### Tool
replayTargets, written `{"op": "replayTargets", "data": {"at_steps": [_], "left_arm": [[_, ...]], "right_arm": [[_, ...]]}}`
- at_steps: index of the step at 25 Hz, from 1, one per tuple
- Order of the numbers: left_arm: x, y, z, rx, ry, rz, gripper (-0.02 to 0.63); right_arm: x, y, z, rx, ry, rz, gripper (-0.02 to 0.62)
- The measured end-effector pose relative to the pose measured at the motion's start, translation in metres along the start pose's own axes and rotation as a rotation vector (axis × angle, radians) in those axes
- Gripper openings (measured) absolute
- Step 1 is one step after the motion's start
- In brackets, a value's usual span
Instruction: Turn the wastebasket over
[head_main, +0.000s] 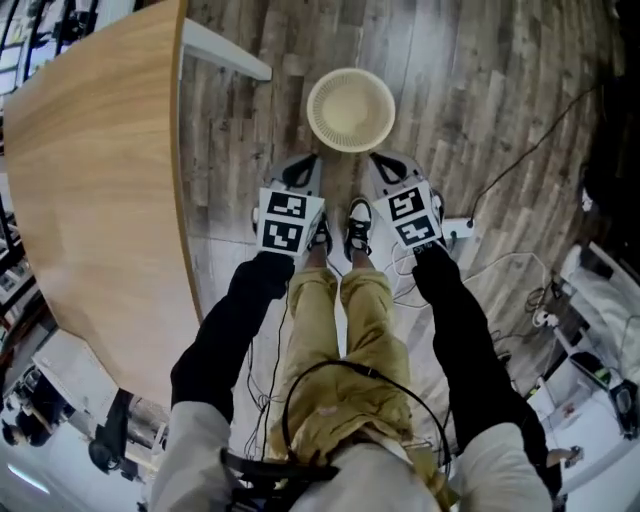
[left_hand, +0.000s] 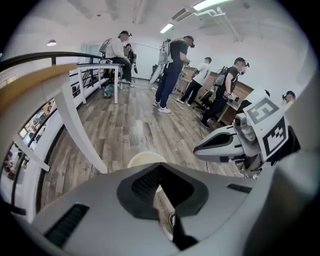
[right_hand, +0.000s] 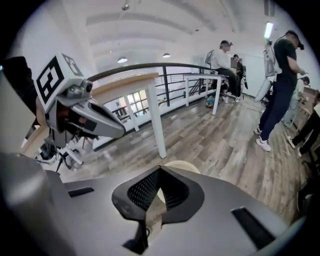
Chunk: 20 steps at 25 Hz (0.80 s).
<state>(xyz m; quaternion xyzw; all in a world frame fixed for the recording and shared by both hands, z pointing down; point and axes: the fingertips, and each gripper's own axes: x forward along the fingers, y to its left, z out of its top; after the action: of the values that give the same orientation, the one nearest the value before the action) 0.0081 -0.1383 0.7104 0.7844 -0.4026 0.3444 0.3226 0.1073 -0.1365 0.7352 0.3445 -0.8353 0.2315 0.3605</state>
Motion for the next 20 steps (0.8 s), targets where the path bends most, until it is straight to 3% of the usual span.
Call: {"op": "replayTargets", "data": {"at_steps": [8,20], "left_arm": [[-0.107,-0.051,0.091,0.015,-0.162,-0.011,-0.003],[-0.243,-0.103,0.197,0.059,-0.418,0.048,-0.003]], "right_arm": [[-0.131,0.023,0.112,0.110,-0.197,-0.056,0.020],[-0.283,0.042,0.234,0.187,-0.445,-0.148,0.020]]}}
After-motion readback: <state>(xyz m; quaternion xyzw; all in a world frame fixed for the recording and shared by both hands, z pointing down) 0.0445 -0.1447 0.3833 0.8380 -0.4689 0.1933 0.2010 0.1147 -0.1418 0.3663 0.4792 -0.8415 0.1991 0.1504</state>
